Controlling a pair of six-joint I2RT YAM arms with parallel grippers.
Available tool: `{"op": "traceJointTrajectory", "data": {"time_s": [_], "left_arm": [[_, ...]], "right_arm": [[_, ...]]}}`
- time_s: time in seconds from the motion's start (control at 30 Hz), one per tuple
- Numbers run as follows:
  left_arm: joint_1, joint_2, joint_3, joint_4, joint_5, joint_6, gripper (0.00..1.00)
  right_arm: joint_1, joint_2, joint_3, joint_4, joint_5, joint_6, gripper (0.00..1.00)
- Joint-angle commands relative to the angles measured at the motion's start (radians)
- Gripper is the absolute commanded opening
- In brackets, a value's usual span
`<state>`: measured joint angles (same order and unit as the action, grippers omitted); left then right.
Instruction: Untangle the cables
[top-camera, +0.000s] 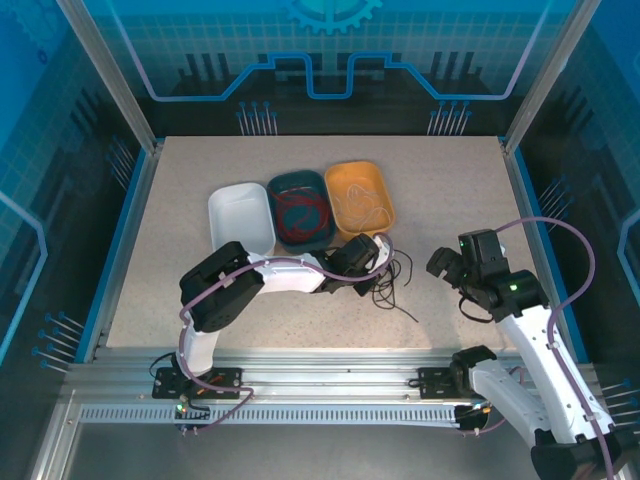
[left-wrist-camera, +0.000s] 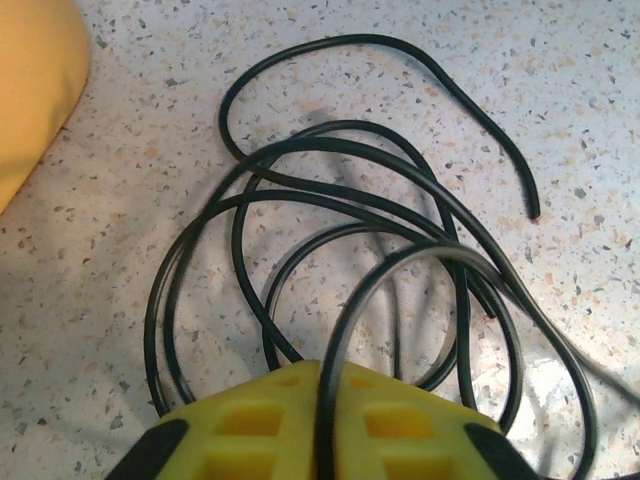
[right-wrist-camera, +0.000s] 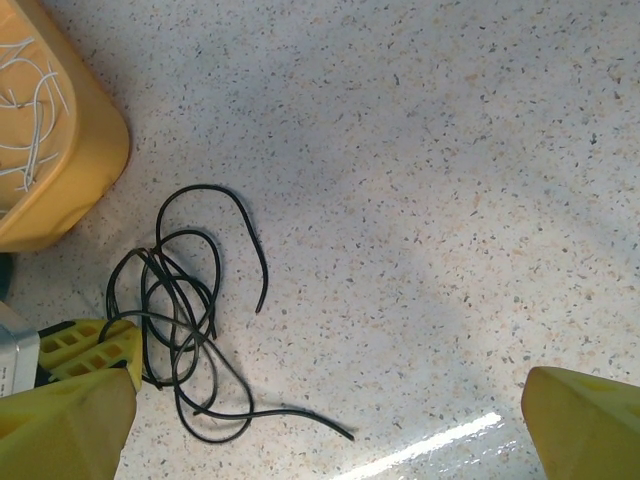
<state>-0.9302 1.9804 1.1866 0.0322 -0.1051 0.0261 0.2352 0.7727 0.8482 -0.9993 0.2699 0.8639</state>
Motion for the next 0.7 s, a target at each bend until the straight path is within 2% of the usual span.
{"op": "traceJointTrajectory", "data": {"time_s": [0.0,0.07,0.33,0.67], "left_arm": [[0.004,-0.016,0.016,-0.022,0.001,-0.01,0.06],[0.005,-0.023,0.018,-0.028,0.009,-0.016,0.0],[0.004,-0.109,-0.019,-0.023,0.056,-0.051,0.0],[0.005,-0.279,-0.128,-0.002,0.028,-0.082,0.0]], "right_arm": [[-0.016,0.001,-0.009,0.016,-0.018,-0.004,1.0],[-0.017,0.001,-0.012,0.019,-0.021,-0.004,1.0],[-0.016,-0.008,-0.018,0.021,-0.034,-0.019,1.0],[-0.017,-0.025,-0.063,0.081,-0.084,-0.029,1.0]]}}
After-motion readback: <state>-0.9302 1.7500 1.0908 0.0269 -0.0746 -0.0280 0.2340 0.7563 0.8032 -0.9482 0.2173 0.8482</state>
